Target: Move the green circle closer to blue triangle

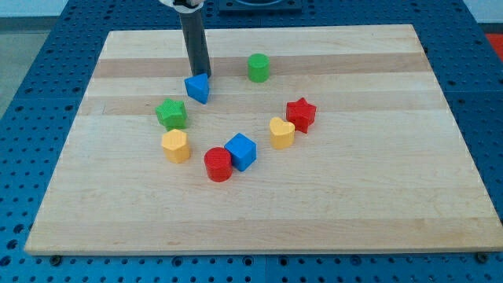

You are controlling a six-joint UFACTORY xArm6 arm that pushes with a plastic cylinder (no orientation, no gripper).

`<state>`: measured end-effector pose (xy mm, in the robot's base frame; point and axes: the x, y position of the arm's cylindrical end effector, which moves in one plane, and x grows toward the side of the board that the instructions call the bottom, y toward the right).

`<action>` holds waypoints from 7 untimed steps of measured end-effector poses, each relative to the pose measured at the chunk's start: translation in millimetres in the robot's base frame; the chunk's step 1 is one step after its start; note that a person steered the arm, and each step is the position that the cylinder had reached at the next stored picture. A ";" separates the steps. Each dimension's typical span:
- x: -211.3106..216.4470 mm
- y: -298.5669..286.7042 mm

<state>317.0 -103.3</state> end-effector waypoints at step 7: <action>-45.7 123.8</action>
<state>271.3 20.5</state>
